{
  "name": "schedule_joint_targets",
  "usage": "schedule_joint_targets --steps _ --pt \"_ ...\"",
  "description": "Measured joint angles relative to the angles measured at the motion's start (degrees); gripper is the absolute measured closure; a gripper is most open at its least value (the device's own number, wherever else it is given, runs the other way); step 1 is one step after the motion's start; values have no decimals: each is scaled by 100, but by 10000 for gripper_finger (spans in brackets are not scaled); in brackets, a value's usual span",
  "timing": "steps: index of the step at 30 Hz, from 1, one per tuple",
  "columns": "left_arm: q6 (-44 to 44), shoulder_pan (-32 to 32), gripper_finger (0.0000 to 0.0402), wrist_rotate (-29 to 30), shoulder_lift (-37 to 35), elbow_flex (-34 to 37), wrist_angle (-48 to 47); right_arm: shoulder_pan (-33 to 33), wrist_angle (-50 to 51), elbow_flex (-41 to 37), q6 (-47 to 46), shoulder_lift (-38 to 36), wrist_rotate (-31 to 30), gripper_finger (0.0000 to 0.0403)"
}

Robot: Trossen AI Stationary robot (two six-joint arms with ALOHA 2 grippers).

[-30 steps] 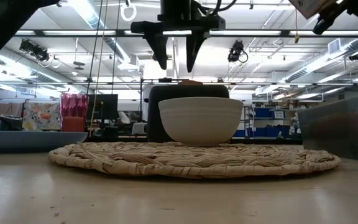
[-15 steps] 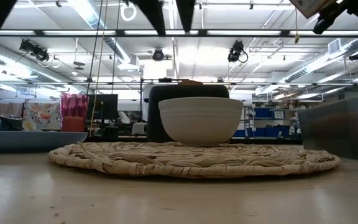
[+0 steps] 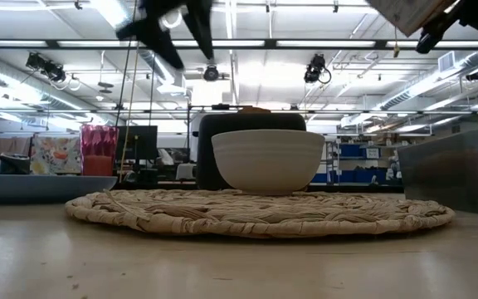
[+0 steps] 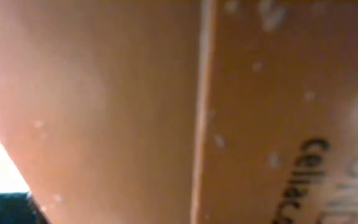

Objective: Arrange a breakfast setting
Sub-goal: Pour the cereal from the cereal box into the bowl

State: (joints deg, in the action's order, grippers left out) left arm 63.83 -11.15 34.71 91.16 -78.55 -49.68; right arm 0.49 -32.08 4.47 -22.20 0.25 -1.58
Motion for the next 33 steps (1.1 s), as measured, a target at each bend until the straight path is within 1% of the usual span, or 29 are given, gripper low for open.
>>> schedule_joint_targets --steps 3,6,11,15,18,22,31,33 --pt "37 136 123 -246 177 675 1176 0 -27 0 15 -2 -145 116" --pt "157 269 123 -431 449 990 1575 0 -14 0 84 -1 -240 115" --pt "151 429 123 -604 837 995 1891 2 102 0 92 25 -331 115" --pt "344 485 123 -850 1053 1001 1806 2 136 0 90 26 -355 115" --pt "451 487 134 -873 1167 994 1879 2 169 0 82 26 -372 115" --pt "450 485 176 -899 1224 995 1889 2 218 0 82 56 -396 115" --pt "339 482 334 -892 1224 995 1885 0 164 0 76 72 -367 115" --pt "276 482 365 -891 1222 995 1887 1 165 0 76 72 -354 115"
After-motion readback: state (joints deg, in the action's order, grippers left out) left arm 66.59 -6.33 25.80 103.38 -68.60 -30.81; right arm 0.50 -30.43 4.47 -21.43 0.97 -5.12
